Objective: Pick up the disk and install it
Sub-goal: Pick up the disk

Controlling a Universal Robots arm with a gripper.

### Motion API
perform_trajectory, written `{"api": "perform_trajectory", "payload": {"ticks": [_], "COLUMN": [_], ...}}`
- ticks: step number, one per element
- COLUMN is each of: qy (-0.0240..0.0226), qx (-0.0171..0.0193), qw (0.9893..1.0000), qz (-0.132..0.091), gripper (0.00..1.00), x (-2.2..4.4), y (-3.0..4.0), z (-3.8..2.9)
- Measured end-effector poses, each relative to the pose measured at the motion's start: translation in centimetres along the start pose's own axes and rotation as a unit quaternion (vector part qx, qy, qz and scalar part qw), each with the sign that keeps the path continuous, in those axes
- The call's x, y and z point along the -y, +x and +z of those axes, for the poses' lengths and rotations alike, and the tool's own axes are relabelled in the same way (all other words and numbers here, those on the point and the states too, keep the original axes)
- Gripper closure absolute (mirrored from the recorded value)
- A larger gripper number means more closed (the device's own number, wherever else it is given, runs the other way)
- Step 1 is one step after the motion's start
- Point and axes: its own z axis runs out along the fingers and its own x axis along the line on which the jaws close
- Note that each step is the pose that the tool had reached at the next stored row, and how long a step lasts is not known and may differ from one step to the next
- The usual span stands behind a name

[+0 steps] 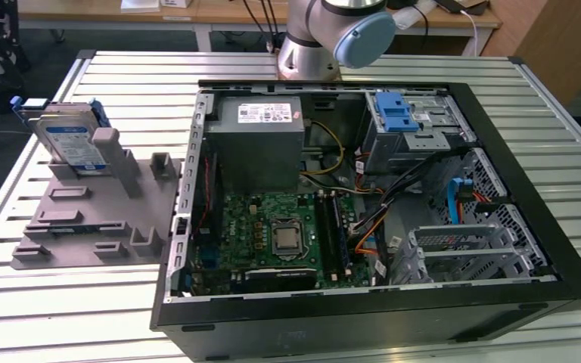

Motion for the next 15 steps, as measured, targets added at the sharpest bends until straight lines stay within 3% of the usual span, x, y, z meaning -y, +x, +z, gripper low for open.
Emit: {"api": "perform_trajectory", "payload": {"ticks": [15], "qy": [-0.0002], "qx": [-0.0015], "qw": [0.9992], "qz": [-0.039], "gripper": [0.89], "x": [0.01], "y": [0.00], "z": [0.05]}}
